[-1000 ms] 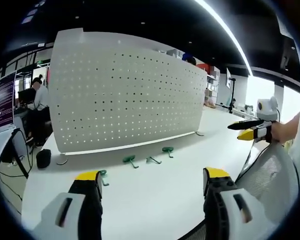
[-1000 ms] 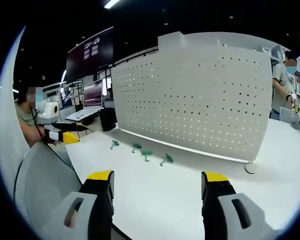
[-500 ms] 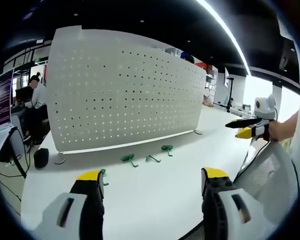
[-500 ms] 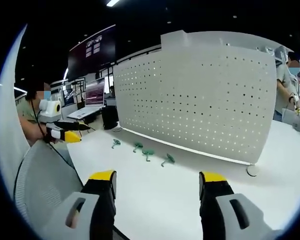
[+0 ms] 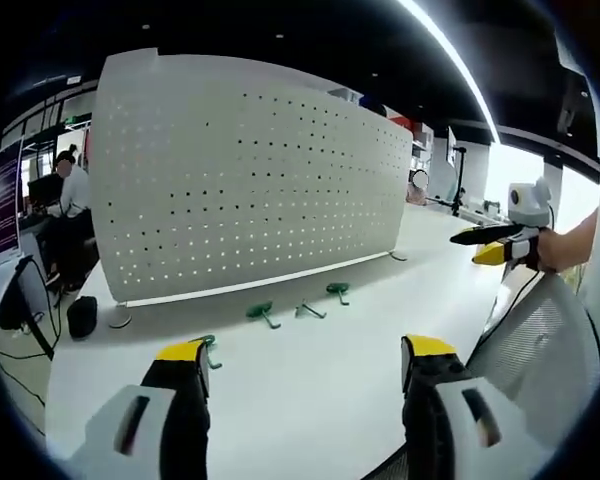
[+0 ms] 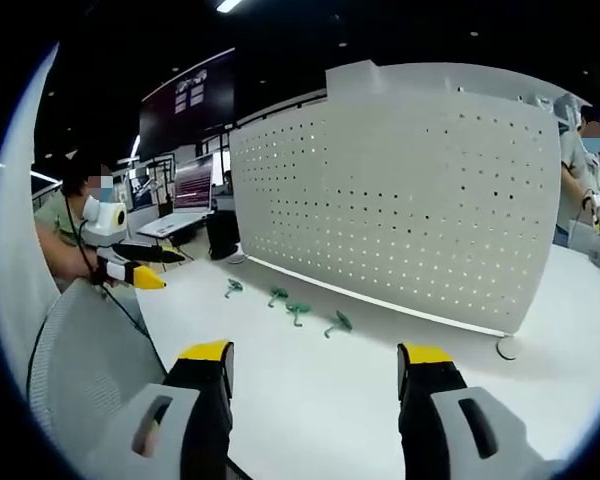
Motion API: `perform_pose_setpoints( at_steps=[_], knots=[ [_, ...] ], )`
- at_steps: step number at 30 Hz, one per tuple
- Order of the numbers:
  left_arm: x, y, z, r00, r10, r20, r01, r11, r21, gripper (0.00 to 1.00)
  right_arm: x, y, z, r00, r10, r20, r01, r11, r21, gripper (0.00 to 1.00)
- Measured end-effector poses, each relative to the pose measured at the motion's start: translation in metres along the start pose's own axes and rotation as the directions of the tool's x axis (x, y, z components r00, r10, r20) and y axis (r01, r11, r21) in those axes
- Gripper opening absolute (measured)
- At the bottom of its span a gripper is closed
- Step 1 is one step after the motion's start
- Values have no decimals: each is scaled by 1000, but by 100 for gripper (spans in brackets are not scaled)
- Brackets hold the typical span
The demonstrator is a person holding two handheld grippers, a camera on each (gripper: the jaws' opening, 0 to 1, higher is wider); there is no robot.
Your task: Insert the hook assembly into the mounting plate slot until the hook locks in place.
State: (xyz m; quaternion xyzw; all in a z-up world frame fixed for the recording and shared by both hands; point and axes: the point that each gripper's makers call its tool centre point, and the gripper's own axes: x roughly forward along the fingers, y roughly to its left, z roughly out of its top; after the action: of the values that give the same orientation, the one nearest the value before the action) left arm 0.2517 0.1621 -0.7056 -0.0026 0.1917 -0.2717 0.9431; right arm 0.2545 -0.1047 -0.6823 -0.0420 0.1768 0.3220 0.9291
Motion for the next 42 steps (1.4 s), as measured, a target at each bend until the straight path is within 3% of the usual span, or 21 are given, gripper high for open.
perform_pose_setpoints(
  at_steps=[23,42],
  knots=[
    [5,10,-2,1000,9,-7,-9,1000,3,79,8,-4,-1,1000,7,-16,-7,1000,-3,64],
    [7,33,-7,996,-17,-83,21,998,51,75,14,1,2,1000,22,-18,-22,1000,-14,64]
  ],
)
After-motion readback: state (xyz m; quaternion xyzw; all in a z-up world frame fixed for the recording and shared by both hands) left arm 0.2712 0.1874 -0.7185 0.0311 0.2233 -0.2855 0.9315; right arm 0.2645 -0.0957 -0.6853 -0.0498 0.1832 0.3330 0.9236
